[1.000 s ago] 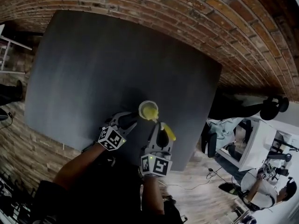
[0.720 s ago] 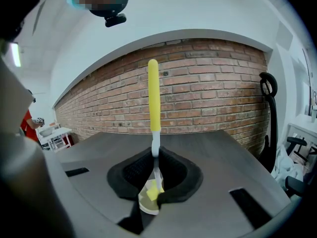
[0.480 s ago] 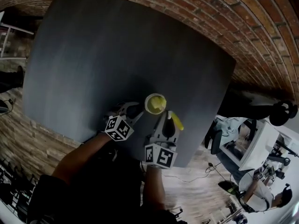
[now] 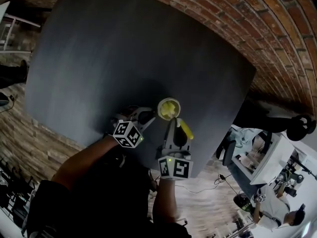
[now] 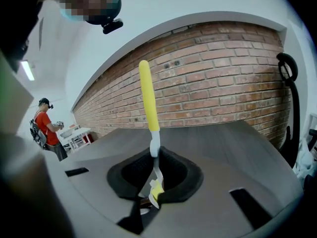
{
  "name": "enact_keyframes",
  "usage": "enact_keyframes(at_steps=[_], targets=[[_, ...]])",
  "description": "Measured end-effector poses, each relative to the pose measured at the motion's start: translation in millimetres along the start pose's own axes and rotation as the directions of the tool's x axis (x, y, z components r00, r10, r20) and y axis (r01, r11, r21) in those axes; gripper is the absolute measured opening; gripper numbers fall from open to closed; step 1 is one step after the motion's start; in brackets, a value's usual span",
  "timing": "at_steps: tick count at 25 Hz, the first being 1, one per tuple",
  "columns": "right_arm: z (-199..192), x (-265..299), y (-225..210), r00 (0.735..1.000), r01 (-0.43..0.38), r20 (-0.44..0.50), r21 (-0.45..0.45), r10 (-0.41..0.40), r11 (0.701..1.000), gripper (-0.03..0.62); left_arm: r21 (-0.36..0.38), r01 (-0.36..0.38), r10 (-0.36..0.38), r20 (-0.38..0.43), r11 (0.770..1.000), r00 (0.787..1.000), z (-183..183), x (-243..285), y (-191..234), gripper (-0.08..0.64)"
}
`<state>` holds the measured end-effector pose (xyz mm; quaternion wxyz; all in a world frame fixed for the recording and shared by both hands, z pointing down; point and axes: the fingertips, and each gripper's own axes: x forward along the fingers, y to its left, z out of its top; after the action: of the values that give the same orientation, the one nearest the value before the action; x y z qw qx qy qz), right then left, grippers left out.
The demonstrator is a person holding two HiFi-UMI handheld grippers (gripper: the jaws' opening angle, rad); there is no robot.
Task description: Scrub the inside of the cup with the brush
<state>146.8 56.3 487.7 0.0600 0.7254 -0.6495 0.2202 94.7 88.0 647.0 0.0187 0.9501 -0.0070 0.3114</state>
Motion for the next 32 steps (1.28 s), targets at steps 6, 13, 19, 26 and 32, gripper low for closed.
enact_keyframes(at_steps=[6,13,19,26,32], targets=[[-9,-13,6,0.981,-0.092,-0.180,-0.074,0.077,0.993,0.052,-0.023,0.005,-0.005,-0.006,1.000,1.000,-3,-2,-3,0.087],[-15,-24,14,0.942,-0.131,-0.328,-0.172,0.069,0.976,0.049,-0.049,0.008,-0.008,-0.014,0.999,1.000,-8,-10,-5,0.087],[-19,-29,11,0.933,-0.125,-0.360,-0.394,-0.028,0.911,0.049,-0.058,0.008,-0.009,-0.013,0.998,1.000,-9,-10,-6,0.087],[-15,-18,20,0.984,-0.079,-0.178,-0.577,-0.031,0.813,0.052,-0.053,0.012,-0.012,-0.006,0.999,1.000,-9,-11,-6,0.087],[-4,-6,14,0.999,0.030,-0.026,-0.274,-0.039,0.961,0.049,-0.059,0.009,-0.008,0.003,0.998,1.000,-9,-9,-6,0.087]])
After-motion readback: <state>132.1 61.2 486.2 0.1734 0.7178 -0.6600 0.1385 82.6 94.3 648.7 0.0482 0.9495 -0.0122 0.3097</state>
